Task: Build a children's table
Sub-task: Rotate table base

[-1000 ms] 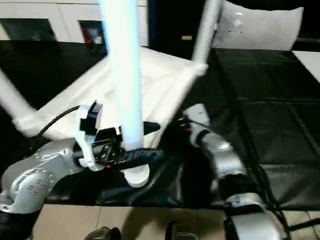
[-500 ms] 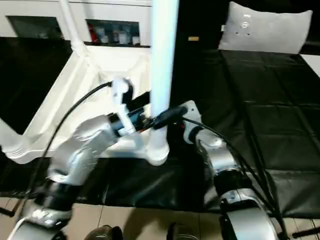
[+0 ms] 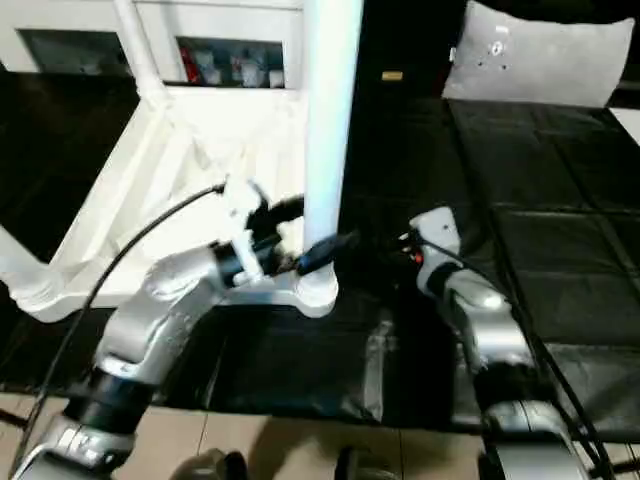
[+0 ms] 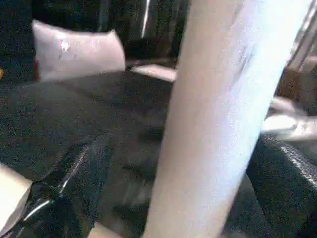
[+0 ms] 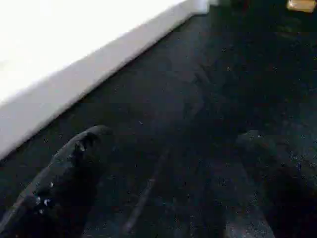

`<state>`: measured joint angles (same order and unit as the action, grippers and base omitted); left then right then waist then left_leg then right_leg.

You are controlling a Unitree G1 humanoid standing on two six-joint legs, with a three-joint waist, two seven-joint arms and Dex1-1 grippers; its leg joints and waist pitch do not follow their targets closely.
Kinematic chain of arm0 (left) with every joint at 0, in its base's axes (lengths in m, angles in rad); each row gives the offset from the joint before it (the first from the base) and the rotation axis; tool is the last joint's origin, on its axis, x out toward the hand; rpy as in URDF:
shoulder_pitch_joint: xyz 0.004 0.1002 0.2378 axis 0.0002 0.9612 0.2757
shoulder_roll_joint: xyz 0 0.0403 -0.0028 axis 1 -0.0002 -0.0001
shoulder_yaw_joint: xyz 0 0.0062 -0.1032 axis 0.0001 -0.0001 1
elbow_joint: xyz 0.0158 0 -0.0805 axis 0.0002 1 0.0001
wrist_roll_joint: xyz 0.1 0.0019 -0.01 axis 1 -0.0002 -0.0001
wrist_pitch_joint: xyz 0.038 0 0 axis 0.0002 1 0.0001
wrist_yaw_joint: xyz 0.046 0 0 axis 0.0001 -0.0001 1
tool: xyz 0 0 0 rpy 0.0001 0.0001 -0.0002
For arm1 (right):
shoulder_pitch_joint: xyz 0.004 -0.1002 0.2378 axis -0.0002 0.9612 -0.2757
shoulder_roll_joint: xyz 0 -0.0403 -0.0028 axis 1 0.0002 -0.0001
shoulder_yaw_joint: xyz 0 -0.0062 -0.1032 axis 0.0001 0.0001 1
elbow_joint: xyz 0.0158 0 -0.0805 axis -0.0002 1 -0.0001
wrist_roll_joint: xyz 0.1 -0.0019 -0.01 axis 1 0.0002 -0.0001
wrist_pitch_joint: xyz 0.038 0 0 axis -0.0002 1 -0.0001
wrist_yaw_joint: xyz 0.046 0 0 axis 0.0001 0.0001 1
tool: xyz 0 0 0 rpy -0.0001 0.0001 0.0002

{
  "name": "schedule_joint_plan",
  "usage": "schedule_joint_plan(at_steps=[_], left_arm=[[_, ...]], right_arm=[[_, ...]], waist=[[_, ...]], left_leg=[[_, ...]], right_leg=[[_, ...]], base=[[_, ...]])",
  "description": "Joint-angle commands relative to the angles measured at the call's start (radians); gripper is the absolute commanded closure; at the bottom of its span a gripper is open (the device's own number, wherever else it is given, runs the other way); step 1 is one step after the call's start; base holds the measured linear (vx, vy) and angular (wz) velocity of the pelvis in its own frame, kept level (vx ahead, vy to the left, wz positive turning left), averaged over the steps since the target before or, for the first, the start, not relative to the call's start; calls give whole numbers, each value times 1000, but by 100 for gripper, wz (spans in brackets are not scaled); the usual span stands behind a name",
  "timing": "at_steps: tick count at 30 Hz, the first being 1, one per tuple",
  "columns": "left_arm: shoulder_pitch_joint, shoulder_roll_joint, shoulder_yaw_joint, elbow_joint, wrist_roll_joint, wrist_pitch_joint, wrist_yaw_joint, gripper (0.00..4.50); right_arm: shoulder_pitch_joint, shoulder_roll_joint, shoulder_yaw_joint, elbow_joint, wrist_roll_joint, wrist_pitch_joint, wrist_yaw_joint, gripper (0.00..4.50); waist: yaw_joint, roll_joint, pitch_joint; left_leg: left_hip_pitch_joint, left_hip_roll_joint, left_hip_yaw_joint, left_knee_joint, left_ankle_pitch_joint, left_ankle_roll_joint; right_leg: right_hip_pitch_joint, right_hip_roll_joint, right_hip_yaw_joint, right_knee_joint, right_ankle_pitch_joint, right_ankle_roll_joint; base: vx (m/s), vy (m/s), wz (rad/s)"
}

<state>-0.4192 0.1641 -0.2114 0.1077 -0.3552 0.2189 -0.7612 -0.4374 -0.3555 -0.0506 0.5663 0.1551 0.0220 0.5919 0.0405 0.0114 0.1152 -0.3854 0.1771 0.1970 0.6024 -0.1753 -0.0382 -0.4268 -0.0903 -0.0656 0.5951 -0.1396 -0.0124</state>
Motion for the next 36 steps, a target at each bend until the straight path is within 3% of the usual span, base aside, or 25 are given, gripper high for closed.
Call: schedule_joint_plan(at_steps=[1, 5, 7, 9, 11, 13, 14, 15, 17, 20, 25, 28, 30, 32, 33, 36], left_arm=[[8, 27, 9, 12, 12, 7, -25, 12], [14, 156, -35, 57, 101, -13, -101, 12], [13, 174, -36, 68, 99, -31, -138, 12], [5, 206, -36, 92, 101, -57, -191, 12], [-10, 248, -42, 114, 100, -46, -247, 12], [-18, 275, -51, 119, 97, -33, -286, 12], [-24, 291, -63, 126, 109, -36, -305, 37], [-26, 294, -68, 128, 115, -40, -308, 37], [-33, 303, -82, 143, 138, -56, -310, 59], [-58, 304, -103, 204, 195, -103, -310, 87], [-71, 292, -100, 224, 184, -100, -332, 135], [-90, 276, -104, 261, 188, -100, -328, 166], [-101, 263, -99, 293, 186, -107, -324, 178], [-117, 247, -89, 329, 175, -102, -328, 198], [-139, 228, -84, 374, 171, -106, -344, 208], [-152, 222, -90, 397, 179, -114, -358, 230]], right_arm=[[24, -20, -17, -52, 21, 18, 38, 0], [102, -73, -14, -199, 66, 57, 119, 0], [109, -82, -17, -217, 71, 72, 126, 0], [127, -104, -21, -261, 84, 98, 149, 0], [159, -149, -5, -340, 134, 168, 241, 0], [187, -180, 12, -397, 155, 185, 302, 0], [207, -197, 14, -435, 172, 206, 331, 0], [211, -201, 14, -444, 180, 215, 337, 0], [226, -210, 12, -472, 199, 239, 350, 0], [278, -257, 28, -534, 209, 268, 394, 0], [295, -273, 19, -572, 225, 298, 410, 0], [299, -269, 9, -605, 249, 317, 412, 0], [301, -264, 3, -622, 261, 325, 404, 0], [305, -264, 6, -635, 264, 325, 403, 0], [318, -266, 13, -654, 263, 312, 409, 0], [324, -263, 15, -661, 251, 290, 409, 0]], waist=[[6, -4, -81], [9, 1, -77], [7, 3, -75], [9, 5, -75], [13, 4, -76], [17, 8, -75], [17, 5, -75], [20, -1, -75], [21, 3, -74], [25, 2, -75], [26, 0, -74], [25, -1, -74], [28, 4, -76], [27, 2, -76], [30, 9, -79], [31, 5, -80]], left_leg=[[18, 45, -23, -75, -280, 67], [21, 47, -28, -83, -317, 54], [18, 44, -28, -85, -324, 43], [25, 43, -26, -83, -340, 34], [23, 46, -29, -85, -338, 36], [25, 48, -29, -87, -342, 40], [23, 48, -28, -88, -343, 38], [27, 48, -27, -87, -344, 39], [21, 49, -29, -88, -333, 37], [24, 48, -28, -86, -333, 38], [20, 49, -31, -87, -331, 33], [23, 49, -30, -85, -337, 34], [24, 48, -30, -85, -332, 33], [23, 45, -28, -85, -333, 34], [24, 47, -31, -84, -333, 30], [26, 48, -31, -85, -342, 30]], right_leg=[[53, -45, 38, -82, -377, -193], [51, -45, 40, -85, -403, -167], [52, -47, 39, -84, -423, -166], [47, -51, 41, -91, -454, -167], [50, -51, 42, -88, -441, -165], [49, -51, 44, -86, -424, -171], [50, -51, 42, -86, -420, -178], [48, -53, 44, -88, -428, -178], [50, -55, 43, -85, -431, -184], [48, -56, 45, -91, -456, -164], [50, -60, 43, -92, -468, -168], [48, -61, 43, -95, -482, -166], [48, -60, 42, -95, -478, -165], [47, -57, 41, -98, -480, -160], [50, -61, 41, -96, -475, -164], [49, -61, 40, -98, -467, -167]], base=[[0, 0, 0], [0, 0, 0], [0, 0, 0], [0, 0, 0], [0, 0, 0], [0, 0, 0], [0, 0, 0], [0, 0, 0], [0, 0, 0], [0, 0, 0], [0, 0, 0], [0, 0, 0], [0, 0, 0], [0, 0, 0], [0, 0, 0], [0, 0, 0]])
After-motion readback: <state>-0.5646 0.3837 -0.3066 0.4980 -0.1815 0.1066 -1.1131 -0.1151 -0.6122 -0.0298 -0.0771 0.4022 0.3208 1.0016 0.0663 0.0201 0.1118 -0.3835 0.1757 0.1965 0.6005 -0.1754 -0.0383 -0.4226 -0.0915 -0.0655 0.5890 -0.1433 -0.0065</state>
